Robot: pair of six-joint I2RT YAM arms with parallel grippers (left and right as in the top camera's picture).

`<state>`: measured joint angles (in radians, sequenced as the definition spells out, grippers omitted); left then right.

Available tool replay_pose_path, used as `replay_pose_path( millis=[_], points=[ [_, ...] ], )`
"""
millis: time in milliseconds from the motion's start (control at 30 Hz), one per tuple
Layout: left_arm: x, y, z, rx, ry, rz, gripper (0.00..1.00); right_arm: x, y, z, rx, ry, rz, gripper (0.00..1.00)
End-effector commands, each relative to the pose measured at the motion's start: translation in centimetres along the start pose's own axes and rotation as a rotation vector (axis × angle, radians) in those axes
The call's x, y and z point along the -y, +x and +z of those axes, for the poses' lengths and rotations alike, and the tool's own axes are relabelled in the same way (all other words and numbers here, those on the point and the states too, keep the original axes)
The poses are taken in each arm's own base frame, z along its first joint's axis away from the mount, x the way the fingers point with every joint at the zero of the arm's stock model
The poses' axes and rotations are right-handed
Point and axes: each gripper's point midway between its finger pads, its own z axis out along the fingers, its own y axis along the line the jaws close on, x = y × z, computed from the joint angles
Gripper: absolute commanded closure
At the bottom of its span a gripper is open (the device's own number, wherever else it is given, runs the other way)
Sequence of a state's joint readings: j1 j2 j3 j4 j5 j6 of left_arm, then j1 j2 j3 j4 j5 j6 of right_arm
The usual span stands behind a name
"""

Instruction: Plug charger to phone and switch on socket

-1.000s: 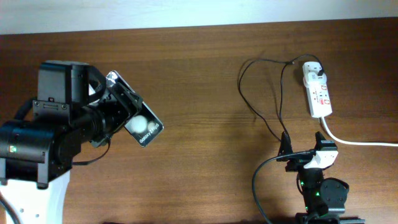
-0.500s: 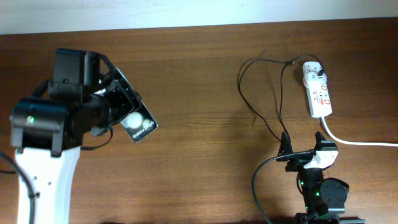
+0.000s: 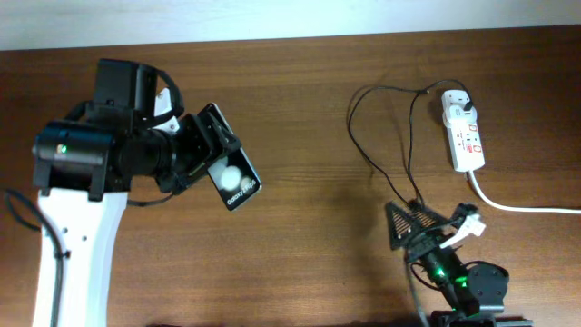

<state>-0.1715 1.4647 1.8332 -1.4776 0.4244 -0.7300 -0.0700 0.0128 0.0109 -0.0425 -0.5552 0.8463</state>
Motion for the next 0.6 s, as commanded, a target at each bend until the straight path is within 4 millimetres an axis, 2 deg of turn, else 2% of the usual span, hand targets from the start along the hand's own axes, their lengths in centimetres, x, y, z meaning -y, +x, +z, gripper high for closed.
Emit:
replay_pose_path(
  millis=[0,33,100,133,400,567],
  points=[
    [0.6,-0.1,0.5,-0.029,0.029,-0.035,0.55,-2.9,2.6,-0.4,-0.175,-0.145,0.268,0.02],
    [0.7,-0.3,0.7,-0.029,0.03,-0.037,0.55,-4.0,2.3,-0.6,-0.178,-0.193,0.242,0.01],
    [0.8,-0.7,1.0,-0.027,0.032,-0.036,0.55,-7.5,1.4,-1.5,-0.17,-0.348,0.118,0.02],
    [0.9,-0.9,1.2,-0.025,0.034,-0.035,0.56,-8.3,1.1,-1.7,-0.167,-0.376,0.118,0.02],
    [1.3,-1.8,1.8,-0.011,0.046,-0.027,0.56,-11.2,-0.6,-2.2,-0.223,-0.364,0.2,0.02],
    [1.6,-2.1,1.8,-0.001,0.056,-0.027,0.56,-13.8,-2.7,-0.5,-0.341,-0.356,0.203,0.02]
  ],
)
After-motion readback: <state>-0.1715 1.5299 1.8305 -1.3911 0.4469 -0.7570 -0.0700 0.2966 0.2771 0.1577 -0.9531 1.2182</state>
